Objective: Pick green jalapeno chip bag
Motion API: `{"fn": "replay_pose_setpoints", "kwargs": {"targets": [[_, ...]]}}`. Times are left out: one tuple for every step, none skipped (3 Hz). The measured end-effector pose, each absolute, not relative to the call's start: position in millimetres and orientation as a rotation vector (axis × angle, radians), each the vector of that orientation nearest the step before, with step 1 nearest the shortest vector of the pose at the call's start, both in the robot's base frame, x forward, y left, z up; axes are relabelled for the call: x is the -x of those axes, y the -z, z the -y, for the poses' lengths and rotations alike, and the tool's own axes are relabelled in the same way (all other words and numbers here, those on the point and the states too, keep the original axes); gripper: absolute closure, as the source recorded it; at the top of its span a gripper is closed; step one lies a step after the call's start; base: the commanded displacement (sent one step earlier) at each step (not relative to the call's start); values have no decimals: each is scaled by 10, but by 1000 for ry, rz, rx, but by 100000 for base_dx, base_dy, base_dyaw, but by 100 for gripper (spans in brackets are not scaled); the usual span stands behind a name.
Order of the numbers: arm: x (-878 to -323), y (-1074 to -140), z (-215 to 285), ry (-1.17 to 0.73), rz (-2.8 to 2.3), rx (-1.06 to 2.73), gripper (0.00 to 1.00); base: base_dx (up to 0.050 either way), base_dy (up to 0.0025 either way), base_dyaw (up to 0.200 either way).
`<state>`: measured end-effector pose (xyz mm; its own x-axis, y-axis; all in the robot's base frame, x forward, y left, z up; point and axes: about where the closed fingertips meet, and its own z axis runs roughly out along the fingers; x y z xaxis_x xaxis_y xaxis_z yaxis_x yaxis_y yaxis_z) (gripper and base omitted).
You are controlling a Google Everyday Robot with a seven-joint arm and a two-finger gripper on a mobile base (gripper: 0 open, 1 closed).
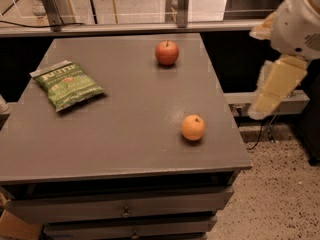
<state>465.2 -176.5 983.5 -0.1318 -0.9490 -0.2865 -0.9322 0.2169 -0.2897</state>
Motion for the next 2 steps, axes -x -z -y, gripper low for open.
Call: {"fn": "replay_pose_setpoints", "kwargs": {"targets": [[-4960, -9911, 1123, -30, -1896, 1775, 0, 0, 0, 0], [-5121, -10012, 470, -105, -1719, 1794, 0, 0, 0, 0]]}}
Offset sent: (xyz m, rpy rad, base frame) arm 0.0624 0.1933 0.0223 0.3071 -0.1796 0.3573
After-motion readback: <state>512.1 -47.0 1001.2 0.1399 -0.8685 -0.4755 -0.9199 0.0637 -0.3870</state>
